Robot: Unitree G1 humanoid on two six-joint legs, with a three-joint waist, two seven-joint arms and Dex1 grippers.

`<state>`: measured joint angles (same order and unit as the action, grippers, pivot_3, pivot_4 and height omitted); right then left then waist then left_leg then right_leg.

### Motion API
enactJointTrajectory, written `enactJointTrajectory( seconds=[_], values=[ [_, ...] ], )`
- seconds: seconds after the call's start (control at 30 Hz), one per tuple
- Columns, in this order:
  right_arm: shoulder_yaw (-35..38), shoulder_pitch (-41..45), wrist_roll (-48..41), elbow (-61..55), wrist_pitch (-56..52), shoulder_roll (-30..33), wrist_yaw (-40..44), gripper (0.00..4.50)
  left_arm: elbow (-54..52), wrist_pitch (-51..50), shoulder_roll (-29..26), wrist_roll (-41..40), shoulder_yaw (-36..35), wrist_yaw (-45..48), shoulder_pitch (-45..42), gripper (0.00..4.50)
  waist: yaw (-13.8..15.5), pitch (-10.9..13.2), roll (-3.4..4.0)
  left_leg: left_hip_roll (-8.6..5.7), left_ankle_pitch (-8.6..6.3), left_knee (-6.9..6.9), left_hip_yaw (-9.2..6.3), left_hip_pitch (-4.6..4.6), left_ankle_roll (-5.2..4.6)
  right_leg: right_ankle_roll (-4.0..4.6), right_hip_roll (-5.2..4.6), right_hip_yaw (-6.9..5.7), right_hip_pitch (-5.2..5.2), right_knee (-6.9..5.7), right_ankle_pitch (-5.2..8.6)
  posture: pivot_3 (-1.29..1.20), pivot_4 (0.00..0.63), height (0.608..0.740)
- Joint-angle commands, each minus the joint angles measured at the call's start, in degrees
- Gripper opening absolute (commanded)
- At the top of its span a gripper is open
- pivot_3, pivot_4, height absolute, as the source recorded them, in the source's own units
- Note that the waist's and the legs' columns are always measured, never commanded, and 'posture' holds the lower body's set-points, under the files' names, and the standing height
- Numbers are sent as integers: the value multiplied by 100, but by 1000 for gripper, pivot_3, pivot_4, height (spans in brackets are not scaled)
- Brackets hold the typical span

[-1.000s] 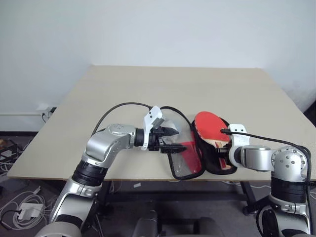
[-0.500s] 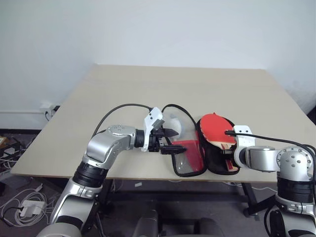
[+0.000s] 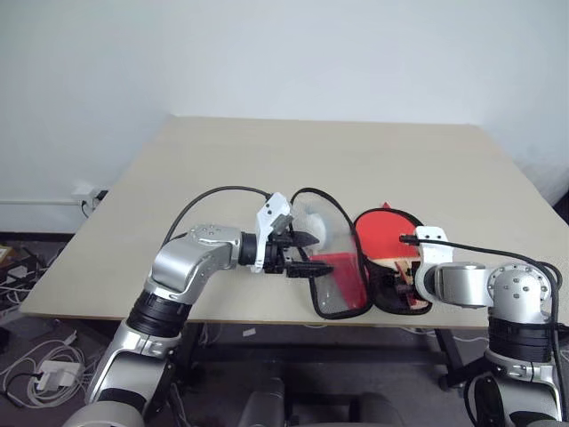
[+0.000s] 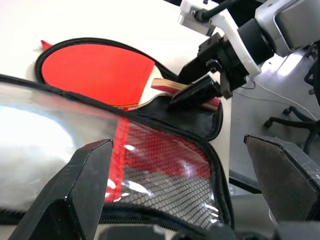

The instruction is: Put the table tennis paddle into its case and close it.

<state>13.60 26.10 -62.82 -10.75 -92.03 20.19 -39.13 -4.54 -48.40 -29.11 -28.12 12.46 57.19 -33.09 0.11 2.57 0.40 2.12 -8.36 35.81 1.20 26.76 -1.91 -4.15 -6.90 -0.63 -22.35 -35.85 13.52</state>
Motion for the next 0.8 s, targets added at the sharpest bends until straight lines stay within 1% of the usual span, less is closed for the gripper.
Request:
enactJointTrajectory(
  seconds=[0.03,0.13,0.27,0.43,0.53,0.63,0.8],
  values=[
    [439,556,248,-276,475,16,490,4488,-63,-61,-210,-136,-359,52,-207,4500,-8,2,4,0,0,-2,0,0,0,0,0,0,-1,0,0,0,0,715],
    [578,806,425,-361,960,21,963,4488,65,-41,-448,-125,-557,114,-249,4500,-26,3,6,5,0,-7,-1,1,0,-1,7,0,-7,-1,0,0,0,715],
    [475,933,740,-367,1333,108,1511,4488,136,539,-868,16,-708,439,-81,4500,-27,3,5,15,-1,-15,3,-1,2,2,15,-1,-7,4,-1,0,0,715],
    [284,983,1287,-141,1640,182,1957,4488,428,731,-1246,109,-663,748,56,4500,-26,4,6,17,-1,-18,17,0,2,5,10,0,-10,5,-3,0,0,715],
    [194,988,1576,-91,1962,182,2282,4488,729,854,-1329,276,-500,866,91,4500,-28,4,7,24,-1,-23,27,0,3,8,10,0,-15,5,-4,0,0,715],
    [226,1035,1836,29,2161,125,2420,4500,954,902,-1188,340,-439,869,55,3960,-25,4,6,28,-1,-32,35,0,4,8,10,1,-19,5,-4,0,0,715],
    [123,1055,2264,122,2293,192,2662,4500,1332,1152,-811,643,-178,816,-34,2293,-24,3,6,32,0,-34,45,-1,4,9,8,1,-19,6,-5,0,0,715]
  ],
)
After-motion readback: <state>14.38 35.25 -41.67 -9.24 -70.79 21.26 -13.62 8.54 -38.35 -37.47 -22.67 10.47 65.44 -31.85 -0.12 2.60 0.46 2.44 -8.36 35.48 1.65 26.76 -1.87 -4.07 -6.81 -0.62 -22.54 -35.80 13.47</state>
